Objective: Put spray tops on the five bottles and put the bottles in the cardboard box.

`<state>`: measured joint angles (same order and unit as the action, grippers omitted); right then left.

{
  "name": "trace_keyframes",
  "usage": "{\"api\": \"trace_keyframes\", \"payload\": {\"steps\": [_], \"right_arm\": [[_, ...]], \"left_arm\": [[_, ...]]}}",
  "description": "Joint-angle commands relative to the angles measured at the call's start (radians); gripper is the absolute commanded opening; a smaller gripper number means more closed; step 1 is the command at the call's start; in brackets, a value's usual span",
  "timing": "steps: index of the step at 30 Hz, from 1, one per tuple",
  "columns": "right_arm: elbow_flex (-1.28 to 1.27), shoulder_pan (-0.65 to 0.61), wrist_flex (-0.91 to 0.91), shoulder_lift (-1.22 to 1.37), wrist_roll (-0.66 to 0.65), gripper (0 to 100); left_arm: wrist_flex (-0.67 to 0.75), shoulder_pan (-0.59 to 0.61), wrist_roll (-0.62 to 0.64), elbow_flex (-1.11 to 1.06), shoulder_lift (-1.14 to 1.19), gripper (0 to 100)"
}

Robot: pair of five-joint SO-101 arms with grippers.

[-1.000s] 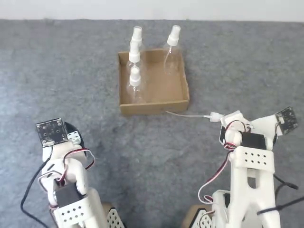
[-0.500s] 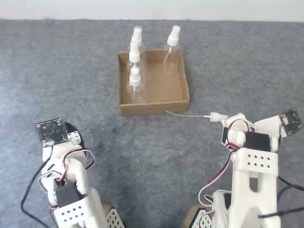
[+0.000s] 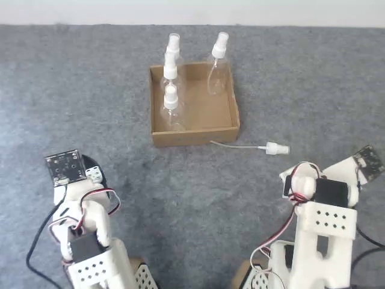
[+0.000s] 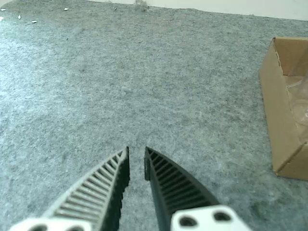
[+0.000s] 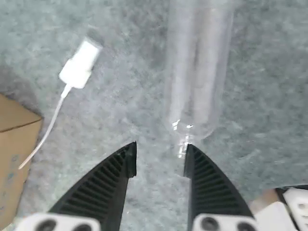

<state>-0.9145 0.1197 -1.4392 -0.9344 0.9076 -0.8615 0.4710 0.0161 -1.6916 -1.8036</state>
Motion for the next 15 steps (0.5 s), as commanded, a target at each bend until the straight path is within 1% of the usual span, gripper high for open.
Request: {"api": "trace_keyframes", "payload": {"steps": [1, 3, 9, 15], "right_arm": [[0.063, 0.091, -0.015, 0.010, -0.080, 3.9], [0.068, 0.147, -0.015, 0.024, -0.114, 0.2], [0.066, 0.265, -0.035, 0.058, -0.224, 1.2], [0.066, 0.297, -0.111, 0.153, -0.377, 1.3]], "left_arm": [[0.011, 0.000, -0.003, 0.007, -0.018, 5], [0.011, 0.000, -0.003, 0.007, -0.018, 5], [0.011, 0.000, -0.003, 0.007, -0.018, 5], [0.011, 0.000, -0.003, 0.007, -0.018, 5]]}}
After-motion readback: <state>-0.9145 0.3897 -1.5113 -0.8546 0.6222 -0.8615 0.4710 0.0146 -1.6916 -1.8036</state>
